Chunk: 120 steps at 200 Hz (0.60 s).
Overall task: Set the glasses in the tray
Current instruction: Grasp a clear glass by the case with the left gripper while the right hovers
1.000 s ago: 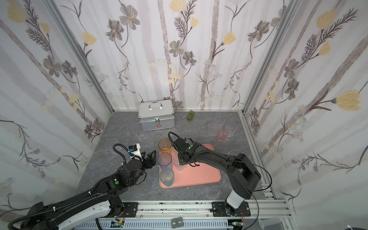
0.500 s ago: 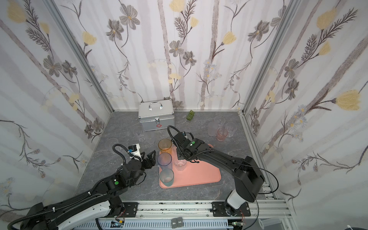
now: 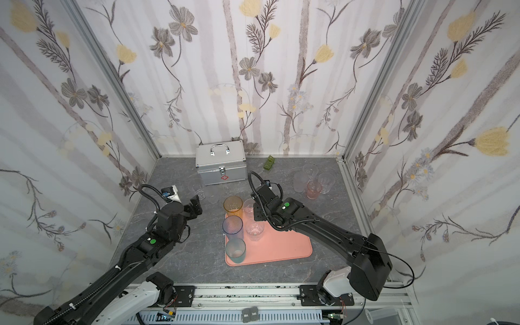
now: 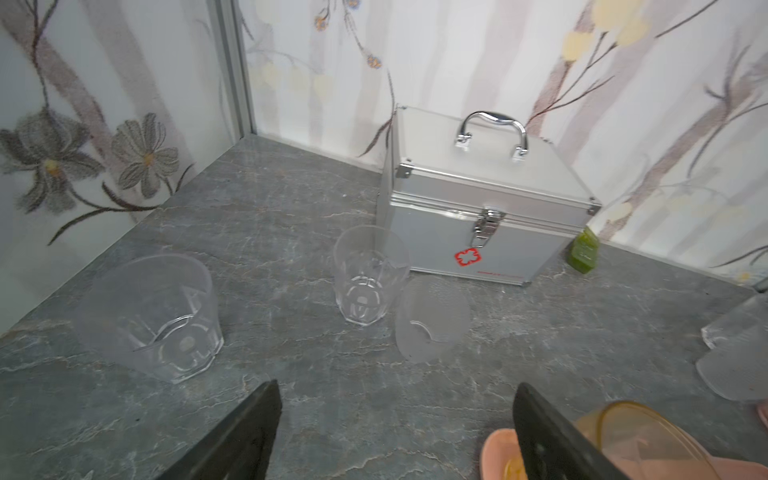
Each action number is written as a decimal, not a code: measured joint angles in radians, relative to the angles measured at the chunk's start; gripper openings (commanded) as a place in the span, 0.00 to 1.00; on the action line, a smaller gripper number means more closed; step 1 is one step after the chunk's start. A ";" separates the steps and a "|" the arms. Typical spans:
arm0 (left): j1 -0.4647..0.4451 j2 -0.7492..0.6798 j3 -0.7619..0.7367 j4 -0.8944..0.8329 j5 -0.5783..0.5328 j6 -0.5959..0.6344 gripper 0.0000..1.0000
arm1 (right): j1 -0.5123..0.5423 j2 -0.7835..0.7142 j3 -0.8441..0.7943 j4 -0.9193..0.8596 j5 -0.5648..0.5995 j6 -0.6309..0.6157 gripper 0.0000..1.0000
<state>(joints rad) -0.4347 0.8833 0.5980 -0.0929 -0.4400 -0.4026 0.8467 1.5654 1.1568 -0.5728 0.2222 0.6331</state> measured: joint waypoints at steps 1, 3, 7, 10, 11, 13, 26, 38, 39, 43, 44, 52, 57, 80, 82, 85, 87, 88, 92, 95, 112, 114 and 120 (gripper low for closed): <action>0.005 0.004 0.003 -0.002 0.004 -0.001 0.84 | 0.000 -0.001 0.000 0.001 0.000 0.000 0.46; 0.018 0.016 0.010 -0.010 0.018 -0.003 0.83 | 0.000 -0.003 -0.002 0.003 0.000 0.003 0.46; 0.045 0.040 0.023 -0.024 0.045 -0.006 0.82 | -0.001 -0.007 -0.006 0.008 0.000 0.005 0.46; 0.061 0.053 0.031 -0.035 0.066 -0.008 0.82 | -0.002 -0.009 -0.009 0.010 0.000 0.006 0.46; 0.069 0.059 0.034 -0.040 0.075 -0.009 0.82 | -0.002 -0.010 -0.010 0.010 0.000 0.006 0.46; 0.076 0.065 0.037 -0.046 0.083 -0.010 0.81 | -0.002 -0.011 -0.013 0.012 0.000 0.006 0.46; 0.135 0.103 0.056 -0.084 0.150 -0.019 0.79 | -0.004 -0.021 -0.028 0.016 0.000 0.013 0.46; 0.179 0.133 0.071 -0.107 0.190 -0.023 0.77 | -0.005 -0.029 -0.042 0.026 0.000 0.014 0.46; 0.183 0.138 0.074 -0.108 0.193 -0.023 0.77 | -0.005 -0.029 -0.043 0.027 0.000 0.014 0.46; 0.195 0.152 0.082 -0.113 0.203 -0.023 0.77 | -0.006 -0.030 -0.047 0.031 0.000 0.014 0.46; 0.197 0.154 0.083 -0.113 0.204 -0.023 0.76 | -0.006 -0.031 -0.048 0.032 0.000 0.014 0.46; 0.220 0.189 0.105 -0.119 0.224 -0.023 0.76 | -0.008 -0.031 -0.054 0.038 -0.001 0.017 0.46; 0.232 0.211 0.119 -0.122 0.235 -0.022 0.76 | -0.007 -0.031 -0.057 0.039 -0.002 0.018 0.46; 0.275 0.313 0.185 -0.120 0.280 -0.013 0.75 | -0.007 -0.033 -0.061 0.044 -0.007 0.020 0.46; 0.280 0.322 0.191 -0.120 0.284 -0.011 0.75 | -0.007 -0.034 -0.061 0.045 -0.007 0.020 0.46; 0.285 0.335 0.200 -0.119 0.292 -0.008 0.74 | -0.007 -0.034 -0.062 0.046 -0.007 0.020 0.46; 0.289 0.344 0.205 -0.119 0.296 -0.005 0.74 | -0.007 -0.035 -0.063 0.047 -0.007 0.020 0.46; 0.290 0.346 0.207 -0.119 0.298 -0.005 0.74 | -0.007 -0.036 -0.063 0.047 -0.007 0.020 0.46; 0.297 0.362 0.217 -0.117 0.308 0.000 0.74 | -0.007 -0.038 -0.065 0.047 -0.007 0.020 0.46; 0.302 0.373 0.224 -0.117 0.313 0.002 0.74 | -0.008 -0.040 -0.066 0.047 -0.007 0.020 0.46; 0.330 0.445 0.269 -0.110 0.341 0.003 0.73 | -0.009 -0.053 -0.078 0.048 -0.006 0.020 0.47; 0.332 0.453 0.275 -0.109 0.344 0.003 0.73 | -0.010 -0.054 -0.080 0.048 -0.006 0.020 0.47; 0.339 0.477 0.292 -0.106 0.354 0.004 0.72 | -0.011 -0.058 -0.085 0.049 -0.006 0.020 0.49</action>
<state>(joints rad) -0.0956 1.3605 0.8898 -0.1986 -0.0860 -0.3985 0.8360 1.5070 1.0718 -0.5240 0.2161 0.6533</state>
